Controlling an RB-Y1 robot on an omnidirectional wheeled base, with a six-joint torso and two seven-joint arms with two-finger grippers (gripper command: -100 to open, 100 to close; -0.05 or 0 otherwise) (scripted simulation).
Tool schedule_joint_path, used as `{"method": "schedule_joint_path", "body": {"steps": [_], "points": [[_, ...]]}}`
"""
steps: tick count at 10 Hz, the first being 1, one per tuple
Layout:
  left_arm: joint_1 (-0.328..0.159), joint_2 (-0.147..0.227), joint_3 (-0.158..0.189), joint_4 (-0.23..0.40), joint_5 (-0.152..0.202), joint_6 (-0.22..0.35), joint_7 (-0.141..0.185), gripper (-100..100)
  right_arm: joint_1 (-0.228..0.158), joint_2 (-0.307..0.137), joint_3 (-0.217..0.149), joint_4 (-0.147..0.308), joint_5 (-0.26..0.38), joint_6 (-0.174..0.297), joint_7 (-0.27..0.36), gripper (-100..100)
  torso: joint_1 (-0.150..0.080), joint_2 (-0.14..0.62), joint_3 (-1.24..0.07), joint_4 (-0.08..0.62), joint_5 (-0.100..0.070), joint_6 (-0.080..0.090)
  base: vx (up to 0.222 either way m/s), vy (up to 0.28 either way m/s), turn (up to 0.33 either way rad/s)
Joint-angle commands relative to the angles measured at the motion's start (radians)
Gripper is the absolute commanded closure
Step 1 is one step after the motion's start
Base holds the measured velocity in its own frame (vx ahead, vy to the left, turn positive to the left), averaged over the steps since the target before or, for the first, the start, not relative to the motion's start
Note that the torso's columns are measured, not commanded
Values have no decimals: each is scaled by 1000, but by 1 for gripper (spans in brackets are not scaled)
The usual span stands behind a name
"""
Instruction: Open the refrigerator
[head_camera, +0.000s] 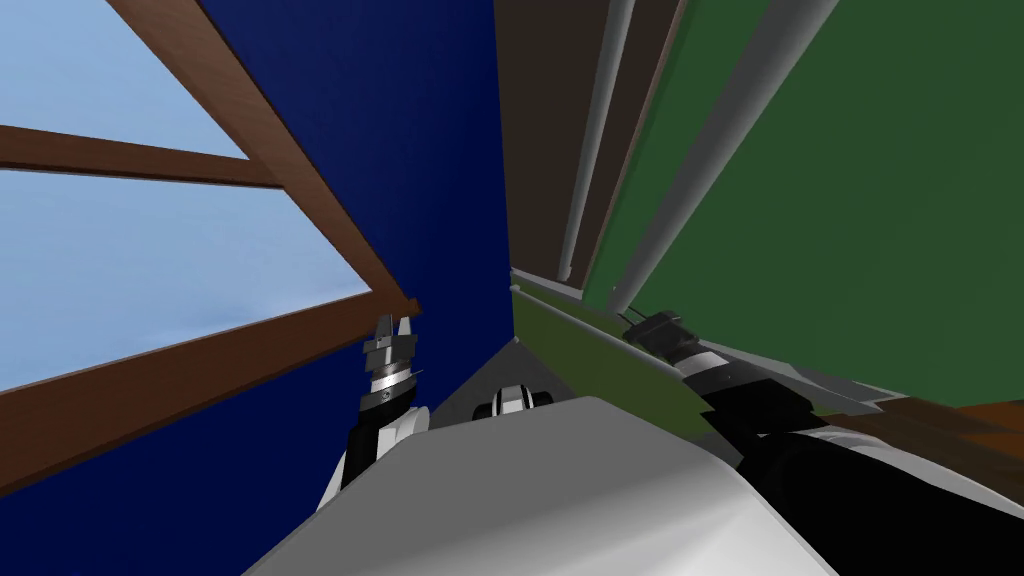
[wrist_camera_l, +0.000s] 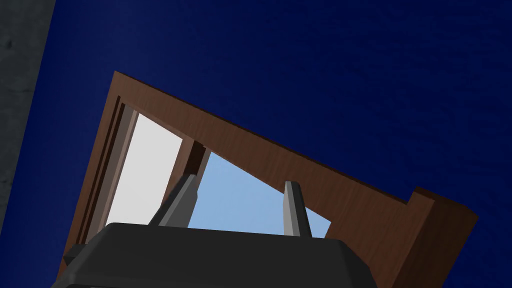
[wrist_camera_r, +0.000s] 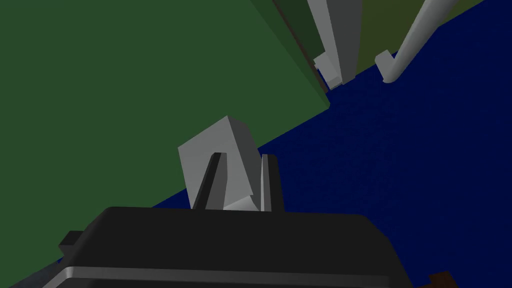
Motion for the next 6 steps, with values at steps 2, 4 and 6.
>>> {"method": "schedule_joint_path", "body": {"steps": [2, 4, 6], "points": [[0, 0, 0, 0, 0, 0, 0, 0, -43, -46, 17, -9, -13, -57, 5, 100, 3, 2, 2, 0, 0, 0, -249, -54, 99], [0, 0, 0, 0, 0, 0, 0, 0, -55, -69, 36, -4, -15, -70, 5, 100, 0, -4, -3, 1, 1, 4, -167, -38, 94], [0, 0, 0, 0, 0, 0, 0, 0, -82, -92, 51, -1, -24, -95, 10, 100, -1, 2, 2, 1, -1, 1, -248, -100, 151]]}}
